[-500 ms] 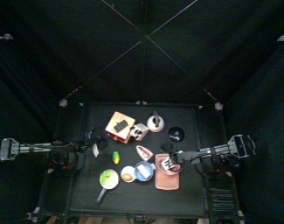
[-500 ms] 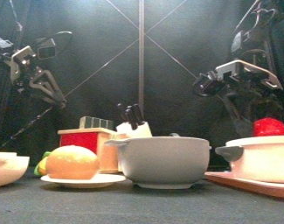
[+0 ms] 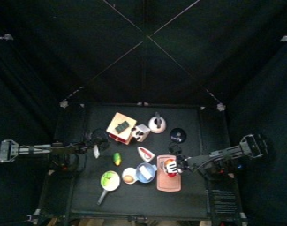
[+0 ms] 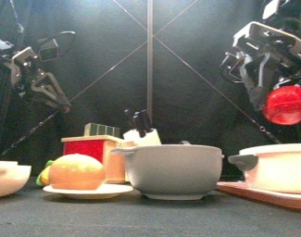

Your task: Place apple on plate

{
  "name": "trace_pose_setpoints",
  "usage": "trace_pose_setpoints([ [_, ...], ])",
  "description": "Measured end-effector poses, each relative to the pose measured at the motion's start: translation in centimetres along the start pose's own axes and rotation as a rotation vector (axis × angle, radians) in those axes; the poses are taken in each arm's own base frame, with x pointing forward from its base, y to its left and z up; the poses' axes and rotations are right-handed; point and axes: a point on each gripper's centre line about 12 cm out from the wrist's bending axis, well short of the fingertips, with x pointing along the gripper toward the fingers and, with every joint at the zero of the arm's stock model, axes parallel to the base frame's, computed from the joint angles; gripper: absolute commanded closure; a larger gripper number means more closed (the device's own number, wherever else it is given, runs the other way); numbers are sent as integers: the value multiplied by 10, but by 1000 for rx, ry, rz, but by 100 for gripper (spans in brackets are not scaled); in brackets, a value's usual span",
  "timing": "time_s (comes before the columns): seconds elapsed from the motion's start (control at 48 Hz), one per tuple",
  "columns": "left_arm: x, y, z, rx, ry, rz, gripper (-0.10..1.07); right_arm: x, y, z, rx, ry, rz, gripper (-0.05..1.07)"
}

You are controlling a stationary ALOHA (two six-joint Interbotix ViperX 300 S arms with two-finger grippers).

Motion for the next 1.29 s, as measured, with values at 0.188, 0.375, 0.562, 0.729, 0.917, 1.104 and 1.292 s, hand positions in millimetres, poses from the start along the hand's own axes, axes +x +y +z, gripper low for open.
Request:
trace_pose_setpoints([
  [0.188,-3,0,2,15,-16,-2,31,-1,3,-31,109,-11,17,21],
  [0.375,-3,0,3,21,-20,-2,31,13,5,-53,172,-92,24,21],
  [0.562,-4,0,4,21,-24,-4,31,27,12,-70,221,-163,39,21],
  [0.729,-3,0,2,23,-19,-4,31,38,18,-81,263,-243,14,21],
  [0.917,-4,0,2,22,-20,-5,31,49,19,-87,276,-330,-59,19],
  [1.104,-3,0,2,23,-19,-4,31,56,16,-87,291,-386,-126,11],
  [1.292,-4,0,1,23,-19,-4,31,62,13,-88,309,-390,-157,6],
])
